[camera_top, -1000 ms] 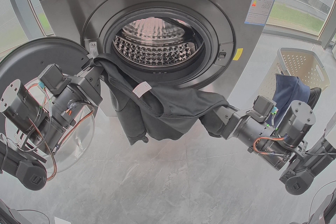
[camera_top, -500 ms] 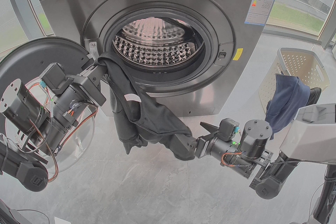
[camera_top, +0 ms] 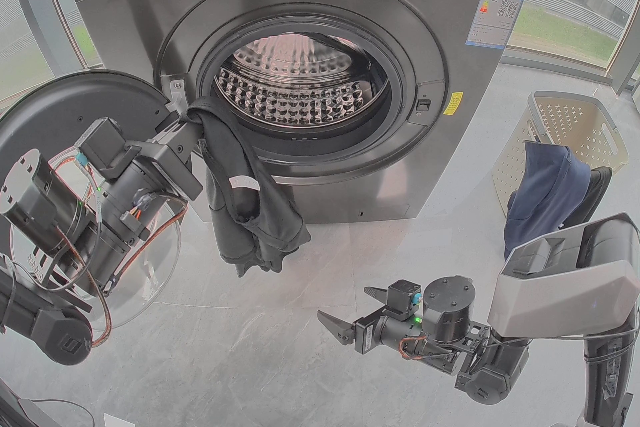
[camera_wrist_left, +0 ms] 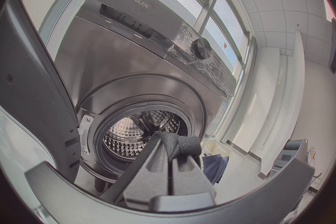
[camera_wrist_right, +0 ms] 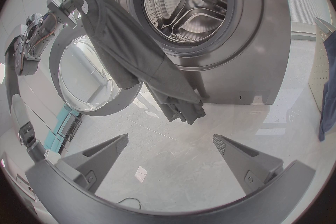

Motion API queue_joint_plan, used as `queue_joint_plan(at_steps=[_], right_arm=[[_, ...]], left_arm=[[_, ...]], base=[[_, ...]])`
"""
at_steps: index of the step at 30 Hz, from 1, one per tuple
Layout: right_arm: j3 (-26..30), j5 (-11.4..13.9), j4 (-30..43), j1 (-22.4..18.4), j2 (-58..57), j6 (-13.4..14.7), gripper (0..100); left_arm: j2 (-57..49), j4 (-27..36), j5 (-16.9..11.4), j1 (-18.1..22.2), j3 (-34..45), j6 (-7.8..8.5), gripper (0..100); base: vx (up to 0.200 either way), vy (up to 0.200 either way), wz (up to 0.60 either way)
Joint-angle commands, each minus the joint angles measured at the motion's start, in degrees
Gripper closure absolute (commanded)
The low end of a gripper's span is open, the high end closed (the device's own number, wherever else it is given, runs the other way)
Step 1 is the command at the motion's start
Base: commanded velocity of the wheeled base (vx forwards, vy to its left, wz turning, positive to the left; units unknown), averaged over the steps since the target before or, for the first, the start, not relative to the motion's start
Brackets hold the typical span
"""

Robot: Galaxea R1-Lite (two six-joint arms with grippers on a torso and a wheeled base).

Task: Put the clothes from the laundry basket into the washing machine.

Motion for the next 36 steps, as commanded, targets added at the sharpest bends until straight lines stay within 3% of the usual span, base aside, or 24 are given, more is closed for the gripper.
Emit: queue_joint_plan(at_steps=[1, 14, 24, 36], right_arm=[[-1.9, 0.1, 0.0, 0.9, -0.2, -0.4, 0], [-14.9, 0.6, 0.1, 3.5, -1.7, -3.5, 0], [-19.2, 1.4, 1.0, 4.3, -1.3, -3.7, 0], [-30.4, 1.5, 4.6, 2.4, 2.6, -3.7, 0]], left_arm=[[0.1, 0.0, 0.0, -0.1, 0.0, 0.08, 100], [0.1, 0.0, 0.0, -0.2, 0.2, 0.16, 100], [0.1, 0.0, 0.1, -0.6, 0.2, 0.08, 100], [0.0, 0.0, 0.1, -0.6, 0.2, -0.01, 100]], base=[[0.0, 0.0, 0.0], [0.0, 0.0, 0.0], [0.0, 0.0, 0.0], [0.0, 0.0, 0.0]])
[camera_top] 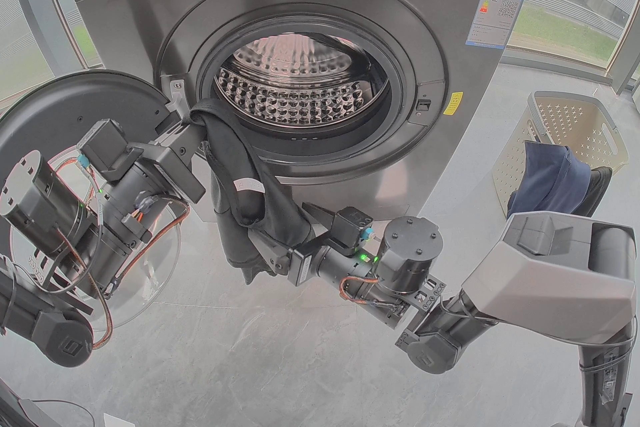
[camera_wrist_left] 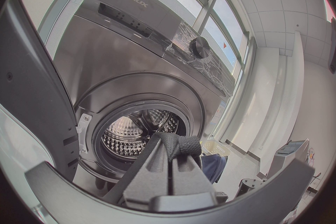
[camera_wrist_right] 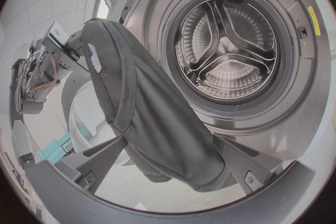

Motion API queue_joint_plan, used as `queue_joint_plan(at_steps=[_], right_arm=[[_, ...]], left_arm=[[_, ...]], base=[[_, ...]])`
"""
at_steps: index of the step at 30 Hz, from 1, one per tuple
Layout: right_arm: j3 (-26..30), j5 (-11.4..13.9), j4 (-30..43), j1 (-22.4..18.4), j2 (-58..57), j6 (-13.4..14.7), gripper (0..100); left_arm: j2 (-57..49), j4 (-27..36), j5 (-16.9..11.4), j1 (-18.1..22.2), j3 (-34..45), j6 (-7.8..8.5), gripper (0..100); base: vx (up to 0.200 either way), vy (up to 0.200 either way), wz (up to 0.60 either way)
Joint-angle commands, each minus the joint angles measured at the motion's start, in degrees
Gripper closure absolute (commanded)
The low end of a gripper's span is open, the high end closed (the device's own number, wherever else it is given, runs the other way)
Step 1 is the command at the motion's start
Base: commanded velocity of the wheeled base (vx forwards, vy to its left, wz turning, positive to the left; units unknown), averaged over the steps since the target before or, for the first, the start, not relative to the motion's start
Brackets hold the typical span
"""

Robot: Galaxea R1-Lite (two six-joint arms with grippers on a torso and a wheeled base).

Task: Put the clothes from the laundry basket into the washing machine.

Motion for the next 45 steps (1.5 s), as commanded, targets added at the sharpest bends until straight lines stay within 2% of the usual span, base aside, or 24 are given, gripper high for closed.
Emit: queue_joint_plan(at_steps=[1, 6, 7, 12, 19, 23, 27, 31, 36, 42, 45], right_arm=[[-4.0, 0.0, 1.1, -1.3, 2.3, 0.0, 0], [-5.5, -0.1, 1.0, -1.7, 2.9, -1.1, 0], [-5.5, -0.1, 0.6, -2.0, 2.9, -1.6, 100], [-3.7, -0.1, -0.2, -2.7, 0.8, -2.2, 100], [2.7, -0.6, -0.3, -2.7, -6.9, -1.9, 100], [8.2, -0.6, -0.3, -2.8, -13.8, -1.2, 100], [10.2, -0.7, 0.1, -5.7, -18.5, 1.9, 100], [11.0, -0.7, 0.0, -8.9, -21.2, 2.1, 100], [14.9, -0.8, -0.2, -8.8, -26.5, 2.4, 100], [21.6, -0.7, -1.4, -8.9, -34.3, 2.8, 100], [22.4, -0.8, -0.9, -8.9, -35.9, 2.8, 100]], left_arm=[[0.0, 0.0, 0.0, 0.0, 0.0, -0.06, 100], [0.0, 0.0, 0.0, 0.0, 0.0, -0.15, 100], [0.0, 0.0, 0.0, 0.0, 0.0, -0.15, 100], [0.0, 0.0, -0.1, 0.1, 0.1, -0.15, 100], [0.4, 0.0, -0.1, 0.1, 0.4, -0.24, 100], [0.5, 0.0, -0.2, 0.3, 0.7, -0.15, 100], [0.3, 0.0, -0.4, 0.4, 0.9, -0.06, 100], [0.2, 0.0, -0.6, 0.7, 1.9, -0.33, 100], [0.0, 0.0, -0.9, 0.7, 3.2, -0.24, 100], [-0.1, 0.0, -0.6, 0.5, 4.6, 0.64, 100], [0.0, 0.0, -0.8, 0.2, 4.6, 1.08, 100]], base=[[0.0, 0.0, 0.0], [0.0, 0.0, 0.0], [0.0, 0.0, 0.0], [0.0, 0.0, 0.0], [0.0, 0.0, 0.0], [0.0, 0.0, 0.0], [0.0, 0.0, 0.0], [0.0, 0.0, 0.0], [0.0, 0.0, 0.0], [0.0, 0.0, 0.0], [0.0, 0.0, 0.0]])
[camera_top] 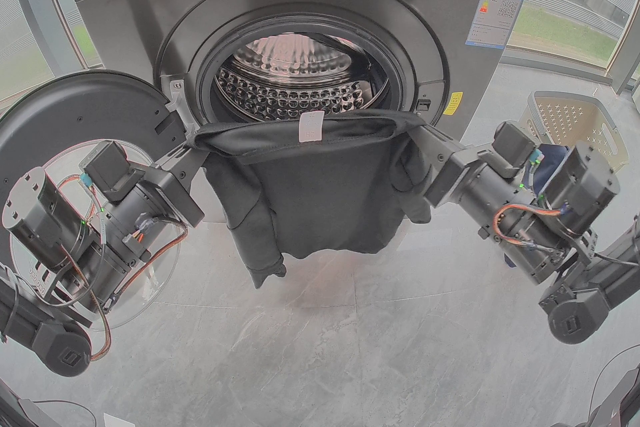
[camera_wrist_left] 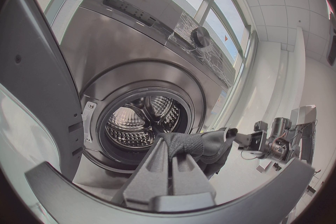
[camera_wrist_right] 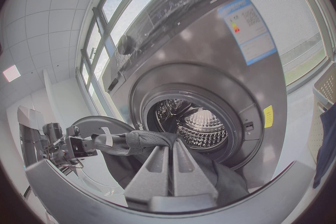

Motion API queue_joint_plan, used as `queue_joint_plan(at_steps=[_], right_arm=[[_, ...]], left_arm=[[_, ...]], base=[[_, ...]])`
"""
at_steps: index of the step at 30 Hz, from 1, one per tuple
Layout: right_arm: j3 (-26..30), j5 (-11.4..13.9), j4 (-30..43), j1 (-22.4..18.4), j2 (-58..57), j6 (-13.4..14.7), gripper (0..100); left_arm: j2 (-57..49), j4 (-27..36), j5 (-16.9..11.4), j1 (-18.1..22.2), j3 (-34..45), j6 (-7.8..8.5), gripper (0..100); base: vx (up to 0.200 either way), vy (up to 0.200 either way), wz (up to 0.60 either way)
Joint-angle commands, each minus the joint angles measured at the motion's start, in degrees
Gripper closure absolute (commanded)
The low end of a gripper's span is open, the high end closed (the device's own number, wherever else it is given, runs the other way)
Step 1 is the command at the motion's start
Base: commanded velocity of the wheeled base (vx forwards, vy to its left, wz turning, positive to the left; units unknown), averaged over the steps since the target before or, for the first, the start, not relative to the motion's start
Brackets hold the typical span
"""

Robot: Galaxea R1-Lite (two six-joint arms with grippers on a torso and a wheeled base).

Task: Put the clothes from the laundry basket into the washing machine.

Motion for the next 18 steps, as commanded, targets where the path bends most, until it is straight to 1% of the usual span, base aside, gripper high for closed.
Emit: queue_joint_plan(at_steps=[1, 4, 7, 12, 14, 15, 16, 18], right_arm=[[2.4, -0.1, 0.1, 0.1, -5.6, 0.1, 100], [2.8, -0.1, -0.2, 0.8, -5.6, 0.0, 100], [2.8, -0.1, -0.4, 0.8, -5.4, 0.1, 100], [2.9, -0.2, -0.4, 0.8, -5.7, -0.1, 100], [3.0, -0.4, -0.4, 0.8, -6.0, -0.2, 100], [2.9, -1.5, -0.4, 0.8, -6.2, -0.3, 100], [2.9, -1.9, -0.4, 0.8, -6.4, -0.3, 100], [2.8, -2.1, -0.4, 0.8, -6.4, -0.2, 100]], left_arm=[[0.1, 0.0, -0.1, -0.4, 0.7, 0.67, 100], [0.8, 0.0, -0.4, -0.6, 1.0, 1.28, 100], [1.8, -0.1, -1.5, -0.4, 1.4, 1.28, 100], [1.1, -0.1, -1.5, -0.3, 0.5, 1.28, 100], [0.7, -0.1, -1.5, -0.4, 0.1, 1.37, 100], [-0.3, 0.0, -1.4, -0.4, -0.6, 1.28, 100], [-0.5, 0.0, -1.4, -0.4, -0.8, 1.28, 100], [-0.5, 0.0, -1.5, -0.4, -0.7, 1.28, 100]], base=[[0.0, 0.0, 0.0], [0.0, 0.0, 0.0], [0.0, 0.0, 0.0], [0.0, 0.0, 0.0], [0.0, 0.0, 0.0], [0.0, 0.0, 0.0], [0.0, 0.0, 0.0], [0.0, 0.0, 0.0]])
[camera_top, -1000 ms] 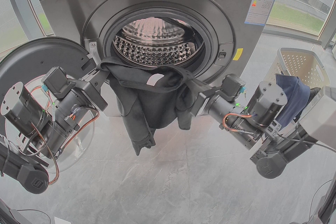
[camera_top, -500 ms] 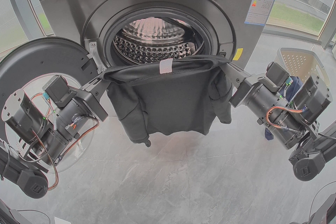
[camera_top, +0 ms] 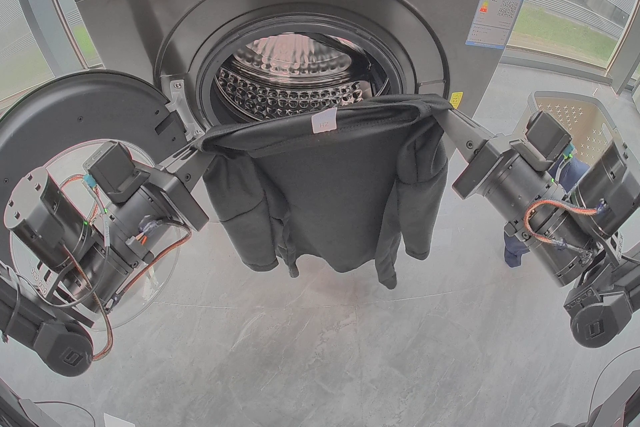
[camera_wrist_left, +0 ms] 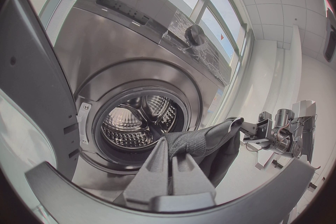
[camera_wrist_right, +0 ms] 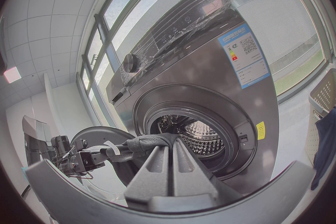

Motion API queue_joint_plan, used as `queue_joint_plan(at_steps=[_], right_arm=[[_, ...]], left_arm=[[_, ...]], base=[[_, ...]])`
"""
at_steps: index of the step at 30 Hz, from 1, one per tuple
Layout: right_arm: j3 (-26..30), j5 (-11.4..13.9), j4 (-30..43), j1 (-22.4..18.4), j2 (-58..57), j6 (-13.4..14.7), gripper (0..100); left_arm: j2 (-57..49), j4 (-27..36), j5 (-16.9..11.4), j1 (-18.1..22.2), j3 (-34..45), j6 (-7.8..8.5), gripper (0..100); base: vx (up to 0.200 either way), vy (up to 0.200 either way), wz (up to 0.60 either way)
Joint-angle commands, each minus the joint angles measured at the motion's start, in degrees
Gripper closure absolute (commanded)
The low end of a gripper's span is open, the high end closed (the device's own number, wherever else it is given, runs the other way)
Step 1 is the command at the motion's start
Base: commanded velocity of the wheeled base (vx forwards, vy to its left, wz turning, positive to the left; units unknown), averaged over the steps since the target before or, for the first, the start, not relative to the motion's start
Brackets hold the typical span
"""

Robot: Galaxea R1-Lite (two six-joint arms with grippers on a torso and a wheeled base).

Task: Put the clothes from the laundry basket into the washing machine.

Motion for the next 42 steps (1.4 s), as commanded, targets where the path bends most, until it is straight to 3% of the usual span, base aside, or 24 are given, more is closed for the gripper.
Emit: queue_joint_plan(at_steps=[1, 8, 9, 21, 35, 42], right_arm=[[-0.1, -0.2, 0.0, 0.0, -0.6, 0.1, 100], [-0.8, -0.3, -1.5, 1.3, -0.5, 0.1, 100], [-0.9, -0.2, -1.5, 1.6, -0.4, 0.2, 100], [-0.8, 0.1, -1.5, 2.9, 0.7, 0.4, 100], [-7.4, -0.4, -0.5, 4.0, 5.6, 0.5, 100], [-8.4, -0.5, -0.4, 4.8, 6.5, 0.5, 100]], left_arm=[[-1.0, 0.0, 0.0, 0.0, -0.5, -0.06, 100], [-0.8, 0.0, -0.5, -0.1, 0.7, 0.03, 100], [-0.7, 0.1, -0.8, -0.1, 0.8, -0.14, 0], [4.6, 0.0, -3.1, -0.7, 9.6, 0.21, 0], [12.8, 0.0, -4.6, -3.3, 15.7, 7.33, 0], [18.1, -0.1, -5.3, -7.3, 14.0, 7.68, 0]], base=[[0.0, 0.0, 0.0], [0.0, 0.0, 0.0], [0.0, 0.0, 0.0], [0.0, 0.0, 0.0], [0.0, 0.0, 0.0], [0.0, 0.0, 0.0]])
